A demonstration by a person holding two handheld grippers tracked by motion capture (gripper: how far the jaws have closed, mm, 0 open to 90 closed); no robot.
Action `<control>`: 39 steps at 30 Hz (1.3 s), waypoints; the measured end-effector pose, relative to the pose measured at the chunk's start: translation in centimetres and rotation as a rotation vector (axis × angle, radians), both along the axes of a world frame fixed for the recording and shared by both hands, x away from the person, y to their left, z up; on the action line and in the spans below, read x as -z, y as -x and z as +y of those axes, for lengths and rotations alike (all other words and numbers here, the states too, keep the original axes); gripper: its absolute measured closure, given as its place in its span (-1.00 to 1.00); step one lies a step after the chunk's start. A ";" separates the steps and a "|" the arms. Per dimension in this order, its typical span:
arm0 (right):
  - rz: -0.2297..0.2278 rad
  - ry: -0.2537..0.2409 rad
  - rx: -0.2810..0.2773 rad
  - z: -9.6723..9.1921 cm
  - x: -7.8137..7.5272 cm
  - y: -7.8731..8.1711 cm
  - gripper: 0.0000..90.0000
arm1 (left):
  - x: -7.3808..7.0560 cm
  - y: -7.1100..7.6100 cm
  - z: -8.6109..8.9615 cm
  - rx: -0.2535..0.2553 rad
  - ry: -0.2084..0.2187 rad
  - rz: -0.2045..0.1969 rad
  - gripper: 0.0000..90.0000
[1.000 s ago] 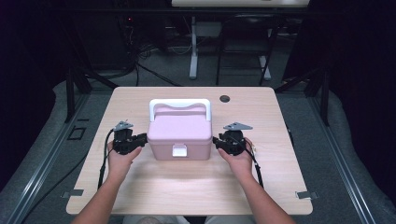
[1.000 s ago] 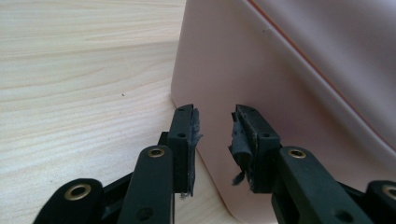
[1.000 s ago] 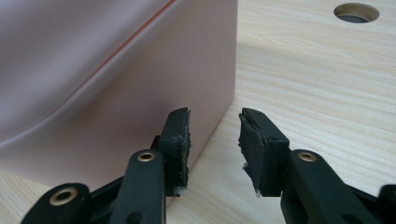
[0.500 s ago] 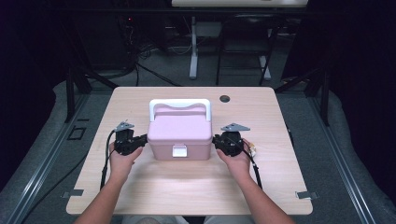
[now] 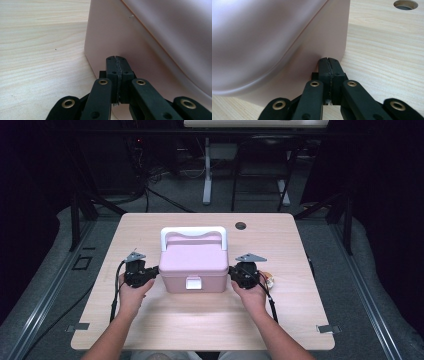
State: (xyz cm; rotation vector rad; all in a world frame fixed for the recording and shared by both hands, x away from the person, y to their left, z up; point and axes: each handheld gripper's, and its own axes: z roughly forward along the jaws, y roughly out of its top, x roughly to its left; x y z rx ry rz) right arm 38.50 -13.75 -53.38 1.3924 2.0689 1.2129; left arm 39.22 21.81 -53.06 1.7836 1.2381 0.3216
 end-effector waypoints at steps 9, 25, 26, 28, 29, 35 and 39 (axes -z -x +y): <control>0.012 -0.001 -0.001 -0.3 -0.1 0.5 1.00 | -0.1 0.5 -0.3 -0.001 0.004 0.015 0.99; 0.016 0.025 -0.013 -0.9 -0.3 2.4 1.00 | -0.2 2.0 -1.0 0.007 -0.004 0.017 0.99; 0.010 0.023 -0.016 -1.0 -0.3 2.6 1.00 | -0.1 2.1 -1.0 0.009 -0.002 0.016 0.99; 0.010 0.024 -0.017 -1.0 -0.3 2.9 1.00 | -0.1 2.2 -1.0 0.011 0.000 0.018 0.99; 0.009 0.029 -0.019 -1.1 -0.3 3.0 1.00 | -0.1 2.4 -1.0 0.013 0.005 0.016 0.99; 0.012 0.026 -0.023 -1.3 -0.3 3.6 1.00 | -0.2 2.9 -1.2 0.031 -0.010 0.019 0.99; 0.012 0.031 -0.023 -1.5 -0.3 4.0 1.00 | -0.3 3.4 -1.3 0.038 -0.019 0.018 0.99</control>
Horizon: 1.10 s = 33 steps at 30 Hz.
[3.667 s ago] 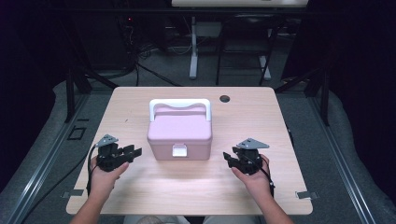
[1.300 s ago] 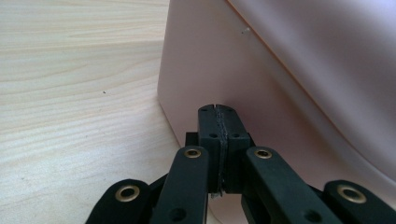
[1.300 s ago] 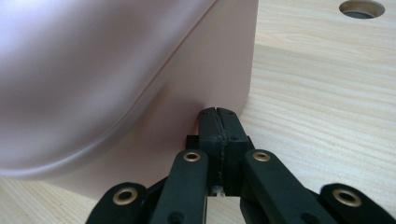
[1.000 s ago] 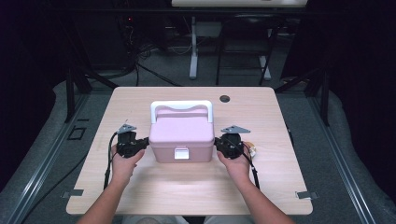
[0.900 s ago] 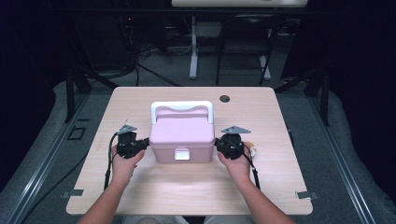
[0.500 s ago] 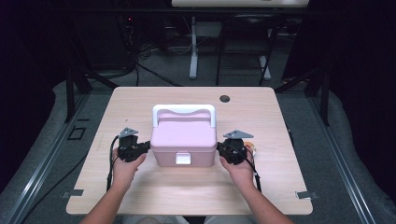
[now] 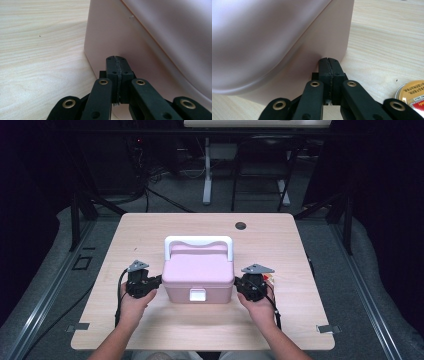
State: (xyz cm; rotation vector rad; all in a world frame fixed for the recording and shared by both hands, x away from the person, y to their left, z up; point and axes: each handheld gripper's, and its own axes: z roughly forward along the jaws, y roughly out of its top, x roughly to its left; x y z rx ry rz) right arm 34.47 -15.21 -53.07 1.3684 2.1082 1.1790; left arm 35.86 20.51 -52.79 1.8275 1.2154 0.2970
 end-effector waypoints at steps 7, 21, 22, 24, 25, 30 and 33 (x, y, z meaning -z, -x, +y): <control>0.004 0.010 -0.005 -0.2 -0.1 0.8 1.00 | 0.0 0.7 -0.1 0.008 0.004 0.001 0.99; 0.005 0.006 -0.002 -0.8 -0.1 2.3 1.00 | -0.1 2.3 -0.5 0.038 -0.006 0.013 1.00; 0.009 0.005 -0.001 -0.9 -0.1 2.6 1.00 | -0.1 2.5 -0.5 0.046 -0.004 0.012 0.99; 0.013 0.004 -0.003 -0.9 -0.1 2.8 1.00 | -0.1 2.6 -0.5 0.050 -0.005 0.013 0.99; 0.009 0.007 -0.004 -1.0 -0.1 2.9 1.00 | -0.1 2.9 -0.5 0.052 -0.005 0.015 1.00; 0.014 0.002 -0.010 -1.1 -0.1 3.5 1.00 | -0.2 3.3 -0.5 0.062 -0.009 0.012 0.99; 0.019 0.012 -0.020 -1.1 -0.2 3.9 1.00 | -0.1 3.6 -0.6 0.061 -0.001 0.013 1.00</control>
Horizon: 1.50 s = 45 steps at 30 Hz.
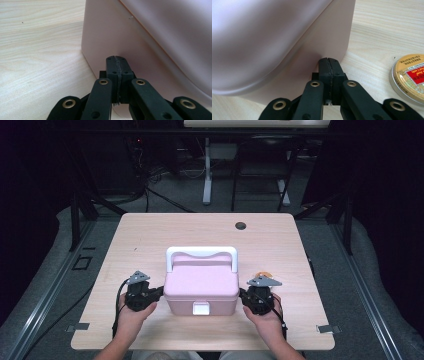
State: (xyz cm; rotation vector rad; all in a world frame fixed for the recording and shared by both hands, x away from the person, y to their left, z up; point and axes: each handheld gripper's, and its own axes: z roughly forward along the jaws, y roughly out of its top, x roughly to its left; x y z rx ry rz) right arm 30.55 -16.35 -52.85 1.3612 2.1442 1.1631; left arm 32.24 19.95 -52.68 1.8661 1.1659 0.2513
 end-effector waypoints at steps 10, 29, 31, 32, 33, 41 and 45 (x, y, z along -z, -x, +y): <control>0.007 0.005 -0.019 -0.3 0.0 1.3 1.00 | -0.1 1.1 0.2 0.029 -0.004 0.015 0.99; 0.021 0.008 -0.051 -1.0 0.3 2.7 0.81 | 0.2 1.8 0.9 0.048 0.017 0.034 0.77; 0.038 -0.001 -0.065 -1.3 0.4 2.5 0.75 | 0.3 1.7 1.3 0.065 0.032 0.051 0.70; 0.046 -0.003 -0.073 -1.4 0.4 2.4 0.71 | 0.3 1.6 1.4 0.074 0.029 0.056 0.65; 0.052 -0.004 -0.079 -1.6 0.4 2.4 0.69 | 0.3 1.7 1.5 0.083 0.029 0.055 0.62; 0.044 -0.007 -0.084 -2.4 -0.7 2.4 0.49 | -1.0 2.1 2.4 0.077 -0.001 0.023 0.44; 0.051 0.000 -0.112 -2.8 -1.6 2.5 0.38 | -2.2 2.2 2.9 0.080 -0.013 0.010 0.34</control>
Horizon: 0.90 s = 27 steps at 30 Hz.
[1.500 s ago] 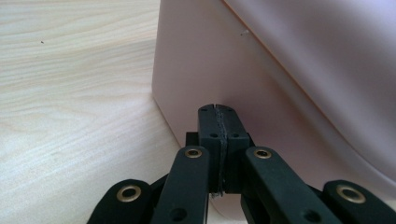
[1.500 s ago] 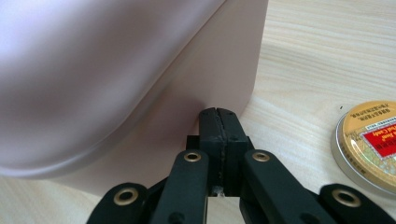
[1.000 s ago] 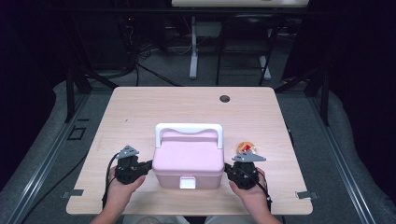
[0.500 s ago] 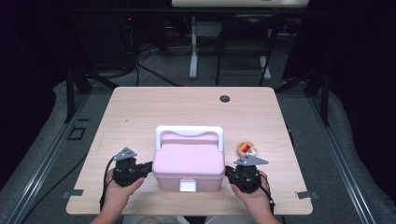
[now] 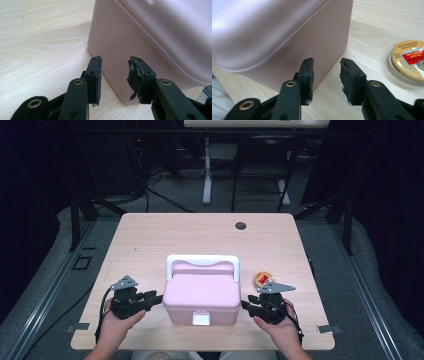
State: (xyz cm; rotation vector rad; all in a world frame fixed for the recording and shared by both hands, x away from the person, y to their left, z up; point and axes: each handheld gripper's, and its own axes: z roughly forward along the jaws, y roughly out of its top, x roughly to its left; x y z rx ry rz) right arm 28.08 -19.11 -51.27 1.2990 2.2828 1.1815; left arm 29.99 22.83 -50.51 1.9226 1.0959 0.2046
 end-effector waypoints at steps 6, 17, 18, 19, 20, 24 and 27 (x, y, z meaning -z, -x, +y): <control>0.018 -0.017 -0.043 -0.7 -1.8 0.0 0.25 | -2.2 0.3 0.3 0.025 -0.010 -0.020 0.27; -0.006 -0.042 -0.085 -0.6 -5.2 -0.4 0.16 | -5.8 -0.2 0.4 0.055 0.002 -0.040 0.22; -0.006 -0.049 -0.086 -0.6 -5.5 -0.4 0.16 | -6.0 -0.3 0.4 0.060 0.003 -0.040 0.22; -0.008 -0.052 -0.088 -0.6 -5.7 -0.5 0.16 | -6.2 -0.4 0.3 0.062 0.007 -0.040 0.22; -0.014 -0.054 -0.092 -0.5 -6.0 -0.6 0.16 | -6.3 -0.5 0.2 0.067 0.007 -0.039 0.22; -0.024 -0.065 -0.103 -0.4 -6.7 -1.1 0.14 | -6.8 -1.1 -0.3 0.086 0.013 -0.030 0.20; -0.024 -0.082 -0.105 -0.2 -7.0 -1.7 0.13 | -6.9 -1.6 -0.8 0.098 0.009 -0.032 0.19</control>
